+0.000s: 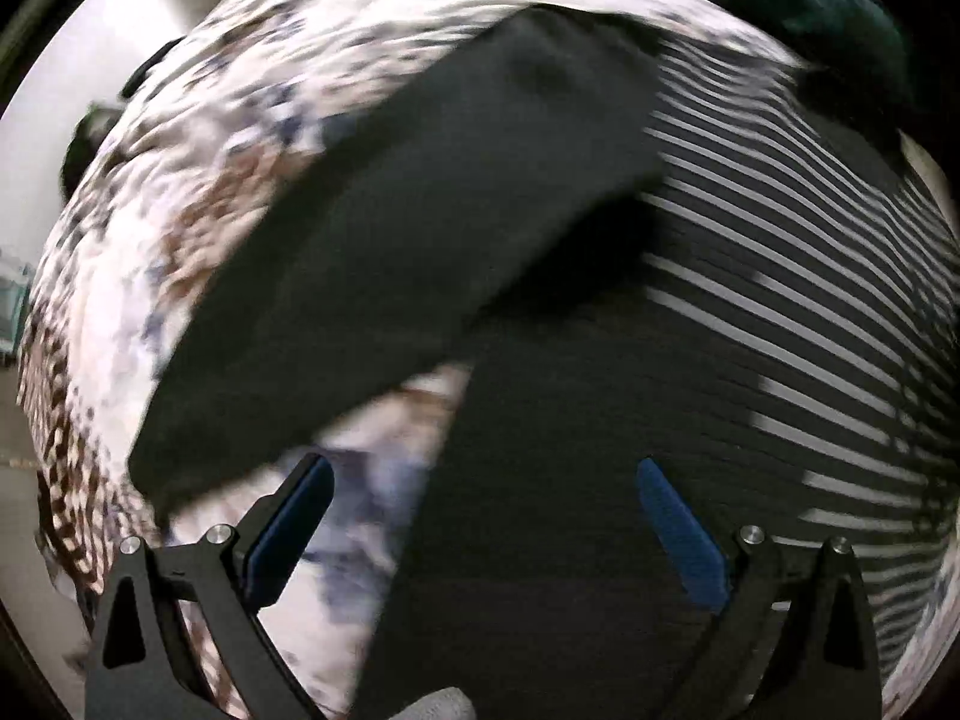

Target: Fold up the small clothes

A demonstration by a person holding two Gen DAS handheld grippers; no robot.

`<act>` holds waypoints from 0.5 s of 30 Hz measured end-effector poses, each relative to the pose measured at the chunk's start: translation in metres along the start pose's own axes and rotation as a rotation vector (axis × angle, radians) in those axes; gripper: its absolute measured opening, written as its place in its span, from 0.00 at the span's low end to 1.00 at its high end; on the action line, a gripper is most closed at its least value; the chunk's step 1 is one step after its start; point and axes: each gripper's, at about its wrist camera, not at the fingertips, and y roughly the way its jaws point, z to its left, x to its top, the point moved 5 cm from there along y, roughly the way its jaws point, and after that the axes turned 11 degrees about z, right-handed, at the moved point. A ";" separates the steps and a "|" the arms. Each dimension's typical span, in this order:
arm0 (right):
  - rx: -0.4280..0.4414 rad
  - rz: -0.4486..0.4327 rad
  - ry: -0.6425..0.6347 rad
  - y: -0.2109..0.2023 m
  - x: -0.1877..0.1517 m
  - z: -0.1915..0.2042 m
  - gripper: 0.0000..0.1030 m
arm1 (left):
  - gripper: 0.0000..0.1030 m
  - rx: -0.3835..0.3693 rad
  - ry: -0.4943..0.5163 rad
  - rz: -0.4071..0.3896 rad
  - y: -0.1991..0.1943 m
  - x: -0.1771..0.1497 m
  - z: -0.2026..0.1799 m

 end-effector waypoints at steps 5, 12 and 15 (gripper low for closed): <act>-0.065 0.105 -0.148 0.095 -0.033 0.090 0.04 | 1.00 0.005 -0.069 0.032 0.031 0.031 0.045; -0.078 0.226 -0.194 0.153 -0.060 0.121 0.07 | 1.00 -0.015 -0.128 0.040 0.041 0.031 0.081; 0.096 0.394 -0.165 0.153 -0.074 0.110 0.17 | 1.00 -0.045 -0.170 0.061 0.052 0.048 0.112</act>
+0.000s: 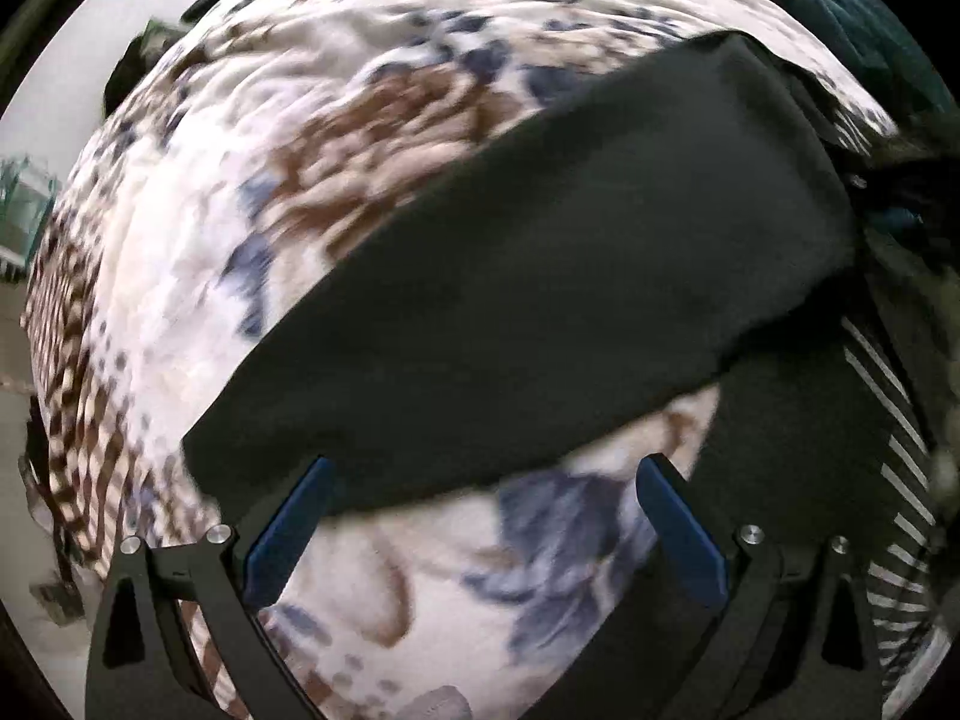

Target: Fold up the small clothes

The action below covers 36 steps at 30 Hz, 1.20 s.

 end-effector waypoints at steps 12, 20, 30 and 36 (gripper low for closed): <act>0.008 0.045 0.294 -0.056 -0.149 -0.122 0.70 | 1.00 -0.436 -0.658 0.242 0.056 -0.050 0.108; 0.025 0.087 0.420 -0.030 -0.198 -0.139 0.70 | 0.73 -0.451 -0.969 0.041 0.047 -0.016 0.143; 0.046 0.145 0.362 -0.026 -0.199 -0.126 0.70 | 0.10 -0.373 -0.795 -0.270 -0.026 0.025 0.200; 0.026 0.151 0.326 -0.025 -0.199 -0.124 0.70 | 0.10 -0.342 -0.814 -0.308 -0.010 0.048 0.232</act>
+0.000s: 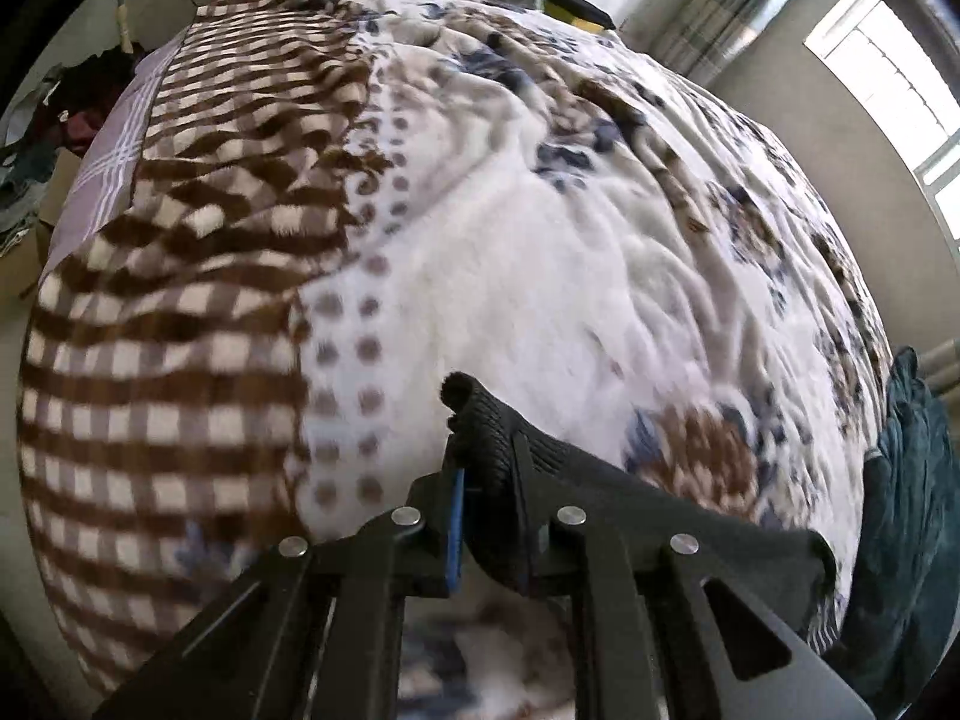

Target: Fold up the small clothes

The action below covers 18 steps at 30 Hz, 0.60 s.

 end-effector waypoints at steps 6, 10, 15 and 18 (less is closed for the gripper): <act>-0.008 0.025 -0.006 0.000 0.003 0.006 0.70 | 0.20 -0.207 -0.184 0.120 0.034 0.000 0.046; -0.004 0.048 -0.016 0.002 0.006 0.009 0.70 | 0.35 -0.262 -0.214 0.138 0.030 -0.013 0.057; -0.033 0.053 -0.029 0.006 0.005 0.008 0.70 | 0.74 -0.262 -0.221 0.114 0.038 -0.010 0.035; -0.031 0.046 -0.010 0.005 0.005 0.013 0.70 | 0.77 -0.104 -0.137 0.096 0.047 -0.002 0.009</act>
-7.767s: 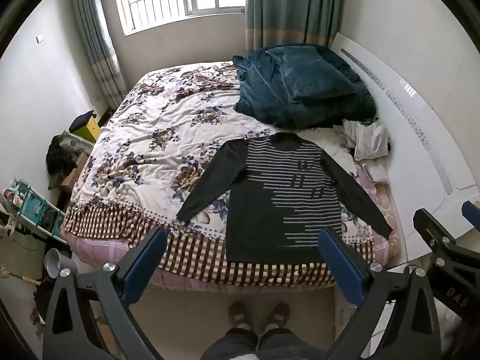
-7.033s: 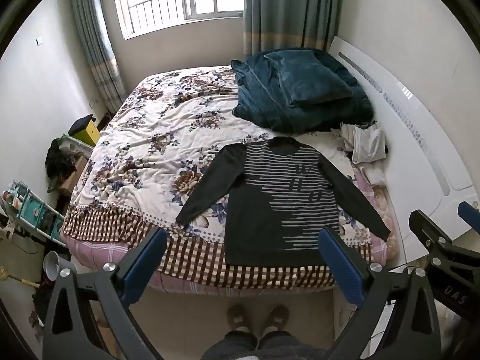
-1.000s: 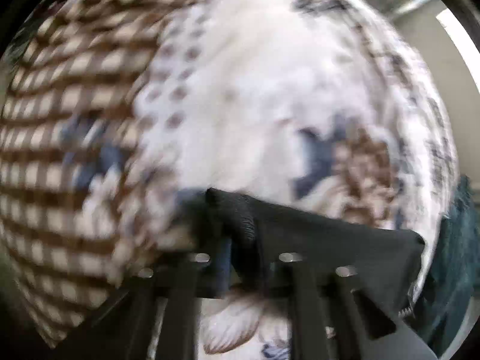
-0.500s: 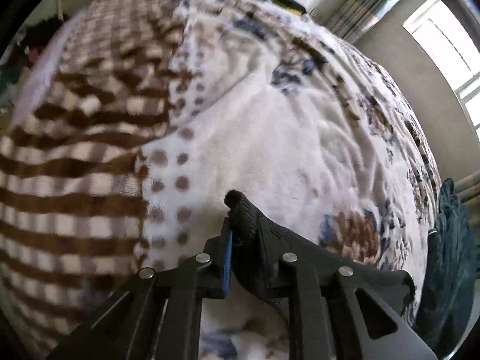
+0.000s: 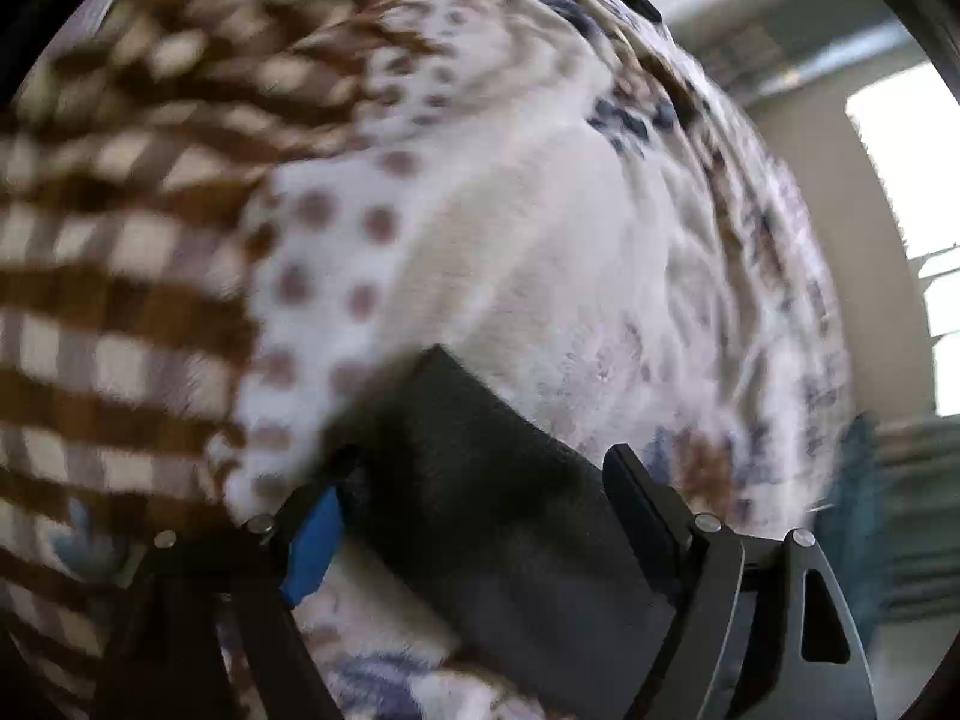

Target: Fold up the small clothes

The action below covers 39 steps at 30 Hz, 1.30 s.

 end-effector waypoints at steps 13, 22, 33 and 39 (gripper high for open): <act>-0.064 -0.075 0.093 -0.036 0.008 -0.050 0.70 | 0.09 0.061 0.305 -0.203 -0.051 -0.008 -0.075; -0.136 -0.170 0.135 -0.080 -0.002 -0.137 0.70 | 0.09 0.005 0.882 -0.204 -0.073 -0.128 -0.254; -0.056 -0.224 0.323 -0.122 -0.031 -0.276 0.90 | 0.09 -0.255 1.351 0.264 -0.015 -0.461 -0.384; -0.142 -0.195 0.397 -0.125 -0.056 -0.328 0.90 | 0.10 -0.253 1.535 0.409 0.015 -0.602 -0.393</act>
